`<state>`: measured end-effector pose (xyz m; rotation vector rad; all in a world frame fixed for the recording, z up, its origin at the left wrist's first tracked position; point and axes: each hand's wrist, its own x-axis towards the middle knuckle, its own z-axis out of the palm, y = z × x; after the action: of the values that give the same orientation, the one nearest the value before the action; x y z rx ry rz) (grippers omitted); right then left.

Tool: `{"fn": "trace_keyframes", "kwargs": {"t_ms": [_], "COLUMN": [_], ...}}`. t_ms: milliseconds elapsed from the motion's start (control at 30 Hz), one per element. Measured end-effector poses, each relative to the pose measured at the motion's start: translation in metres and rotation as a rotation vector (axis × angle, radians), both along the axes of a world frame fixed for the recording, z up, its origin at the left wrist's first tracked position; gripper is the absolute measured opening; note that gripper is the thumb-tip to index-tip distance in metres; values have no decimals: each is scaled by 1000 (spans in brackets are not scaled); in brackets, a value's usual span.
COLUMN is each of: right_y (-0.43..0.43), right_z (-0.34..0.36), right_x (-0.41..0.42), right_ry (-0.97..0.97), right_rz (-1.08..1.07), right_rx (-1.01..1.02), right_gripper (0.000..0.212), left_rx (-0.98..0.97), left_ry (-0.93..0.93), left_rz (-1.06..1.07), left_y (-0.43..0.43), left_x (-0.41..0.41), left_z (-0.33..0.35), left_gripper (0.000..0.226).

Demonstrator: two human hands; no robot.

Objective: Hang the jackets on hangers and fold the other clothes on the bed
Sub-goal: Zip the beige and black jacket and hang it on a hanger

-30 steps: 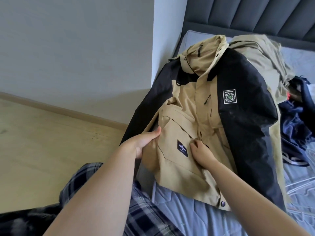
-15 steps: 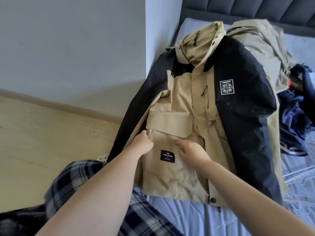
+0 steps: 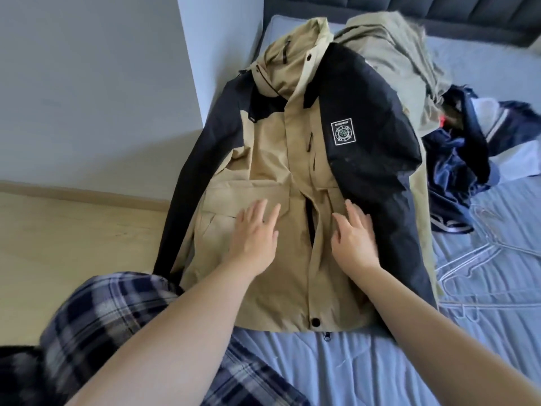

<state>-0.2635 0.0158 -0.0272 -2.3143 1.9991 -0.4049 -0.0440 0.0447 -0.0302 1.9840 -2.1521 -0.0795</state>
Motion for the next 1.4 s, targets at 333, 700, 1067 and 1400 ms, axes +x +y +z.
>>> {"fn": "trace_keyframes", "kwargs": {"t_ms": [333,700,1067,1400], "right_y": [-1,5,-3,0], "right_z": [-14,30,18,-19], "right_x": [-70,-74,-89,-143], "right_ry": [415,-126,-1207,-814], "right_rz": [-101,-296,-565,-1145], "right_rx": [271,-243,458,185], "right_gripper": [61,54,25,46], "left_rx": [223,258,121,443], "left_ry": [-66,-66,-19,74], "left_rz": [-435,-202,-392,-436], "left_y": [6,8,10,5], "left_x": [-35,-84,-109,-156], "left_z": [-19,-4,0,6], "left_gripper": [57,62,58,51]}}
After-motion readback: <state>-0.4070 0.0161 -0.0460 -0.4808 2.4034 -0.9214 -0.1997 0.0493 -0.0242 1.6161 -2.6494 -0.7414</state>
